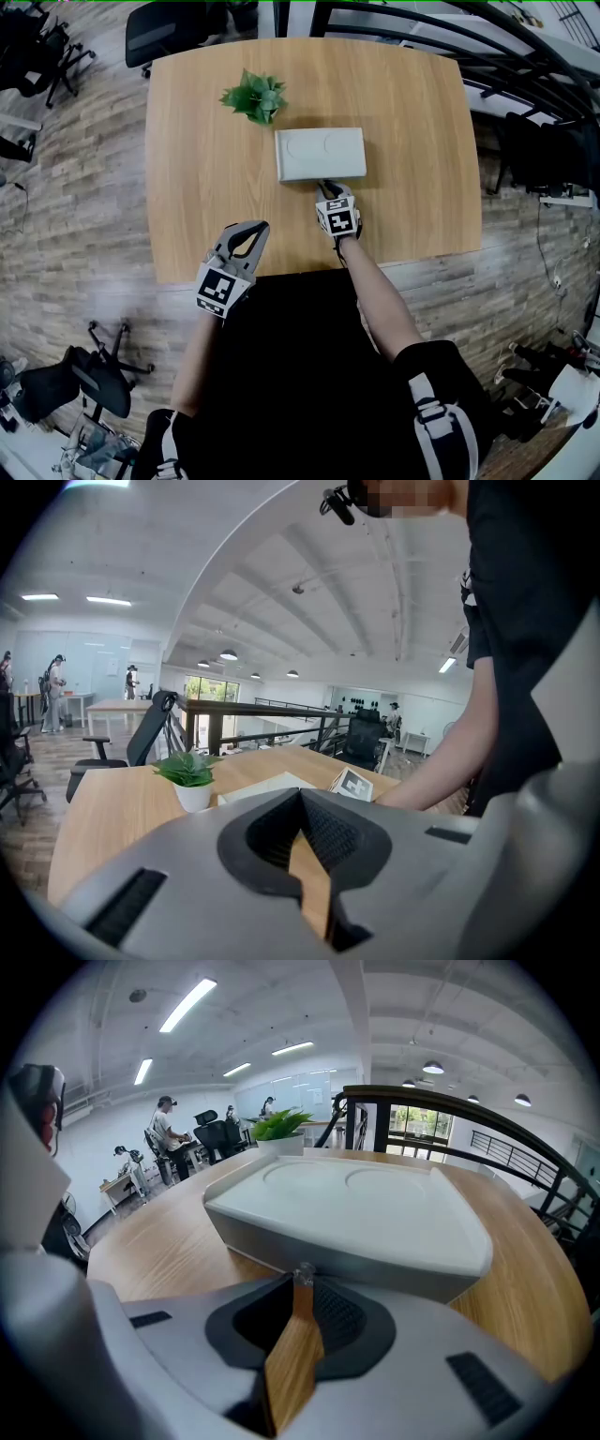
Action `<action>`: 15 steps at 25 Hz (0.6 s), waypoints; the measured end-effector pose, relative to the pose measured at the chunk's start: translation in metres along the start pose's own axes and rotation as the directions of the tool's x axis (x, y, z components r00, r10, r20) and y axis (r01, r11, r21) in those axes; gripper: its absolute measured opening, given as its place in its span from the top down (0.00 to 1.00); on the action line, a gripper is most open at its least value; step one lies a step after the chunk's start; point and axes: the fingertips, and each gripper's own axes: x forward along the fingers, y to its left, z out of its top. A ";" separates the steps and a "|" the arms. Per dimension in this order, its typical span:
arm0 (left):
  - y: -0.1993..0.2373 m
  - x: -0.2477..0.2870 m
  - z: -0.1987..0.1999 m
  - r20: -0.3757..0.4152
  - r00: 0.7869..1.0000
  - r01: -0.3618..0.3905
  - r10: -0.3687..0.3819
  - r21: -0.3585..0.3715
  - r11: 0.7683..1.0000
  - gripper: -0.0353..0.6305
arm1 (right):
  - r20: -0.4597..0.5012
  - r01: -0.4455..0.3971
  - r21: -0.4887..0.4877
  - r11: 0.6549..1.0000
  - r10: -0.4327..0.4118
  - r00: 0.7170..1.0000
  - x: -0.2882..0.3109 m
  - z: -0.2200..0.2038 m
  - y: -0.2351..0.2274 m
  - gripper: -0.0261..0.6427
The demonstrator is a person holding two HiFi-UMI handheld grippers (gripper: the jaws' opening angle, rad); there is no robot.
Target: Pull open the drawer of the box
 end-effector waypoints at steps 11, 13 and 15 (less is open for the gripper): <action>-0.002 0.002 0.001 0.003 1.000 0.022 -0.022 0.007 1.000 0.91 | -0.015 0.007 0.003 1.000 -0.007 1.000 -0.007 -0.007 0.004 0.84; -0.002 0.003 0.001 0.004 1.000 0.027 -0.027 0.006 1.000 0.91 | -0.017 0.008 0.002 1.000 -0.008 1.000 -0.007 -0.010 0.005 0.84; -0.002 0.003 0.000 0.005 0.999 0.035 -0.035 0.004 0.999 0.91 | -0.012 0.008 -0.001 1.000 -0.008 1.000 -0.008 -0.011 0.006 0.84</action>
